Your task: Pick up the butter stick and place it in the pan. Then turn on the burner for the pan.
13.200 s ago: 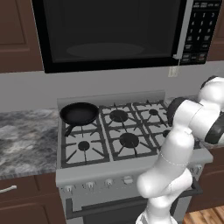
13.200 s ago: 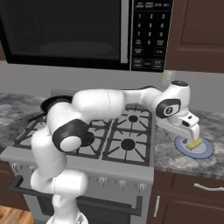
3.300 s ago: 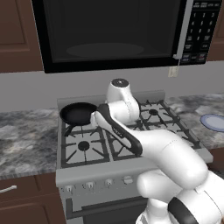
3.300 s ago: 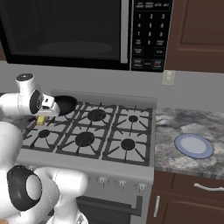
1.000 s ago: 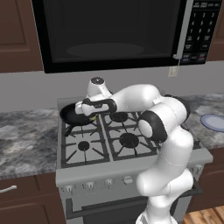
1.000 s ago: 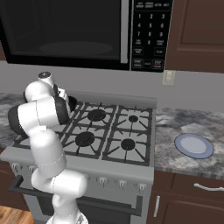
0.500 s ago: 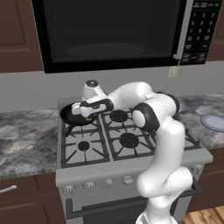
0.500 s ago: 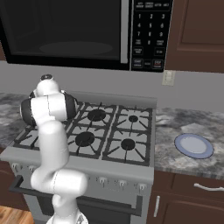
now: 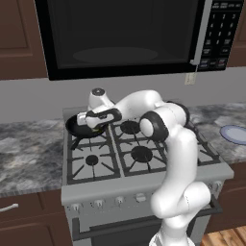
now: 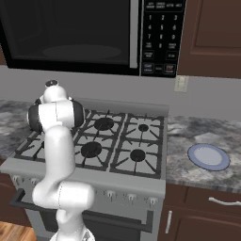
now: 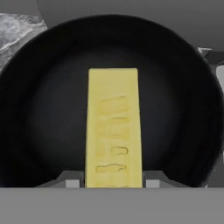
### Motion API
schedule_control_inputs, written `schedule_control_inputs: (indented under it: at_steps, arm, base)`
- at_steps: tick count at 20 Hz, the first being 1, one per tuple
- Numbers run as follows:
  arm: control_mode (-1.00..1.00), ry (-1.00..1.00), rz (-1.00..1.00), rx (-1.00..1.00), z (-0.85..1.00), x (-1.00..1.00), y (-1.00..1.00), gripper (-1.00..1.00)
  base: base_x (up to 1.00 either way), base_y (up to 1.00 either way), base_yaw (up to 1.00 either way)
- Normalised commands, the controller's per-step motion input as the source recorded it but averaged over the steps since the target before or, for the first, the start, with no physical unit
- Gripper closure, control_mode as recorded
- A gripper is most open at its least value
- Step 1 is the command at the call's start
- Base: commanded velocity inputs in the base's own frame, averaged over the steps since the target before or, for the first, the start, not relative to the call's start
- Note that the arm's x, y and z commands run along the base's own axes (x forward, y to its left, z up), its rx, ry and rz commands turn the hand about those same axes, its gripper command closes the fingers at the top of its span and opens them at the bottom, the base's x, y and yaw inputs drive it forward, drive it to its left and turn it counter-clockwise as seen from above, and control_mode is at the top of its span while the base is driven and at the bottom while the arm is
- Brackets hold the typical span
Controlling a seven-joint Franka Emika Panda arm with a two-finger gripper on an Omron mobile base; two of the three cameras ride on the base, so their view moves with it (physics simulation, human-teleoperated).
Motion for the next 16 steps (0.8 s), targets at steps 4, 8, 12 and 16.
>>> schedule_control_inputs:
  at_steps: [4, 8, 12, 16]
  arm:
    - [-1.0, 0.0, 0.0, 0.0, -0.18, 0.18, 0.02, 1.0]
    - [-1.0, 0.0, 0.0, 0.0, 0.0, 0.0, 0.0, -1.0]
    - [-1.0, 0.0, 0.0, 0.0, 0.0, 0.0, 0.0, -1.0]
    - [-1.0, 0.0, 0.0, 0.0, 0.0, 0.0, 0.0, -1.0]
  base:
    - [0.0, 0.0, 0.0]
    - [0.0, 0.0, 0.0]
    - [0.0, 0.0, 0.0]
    - [0.0, 0.0, 0.0]
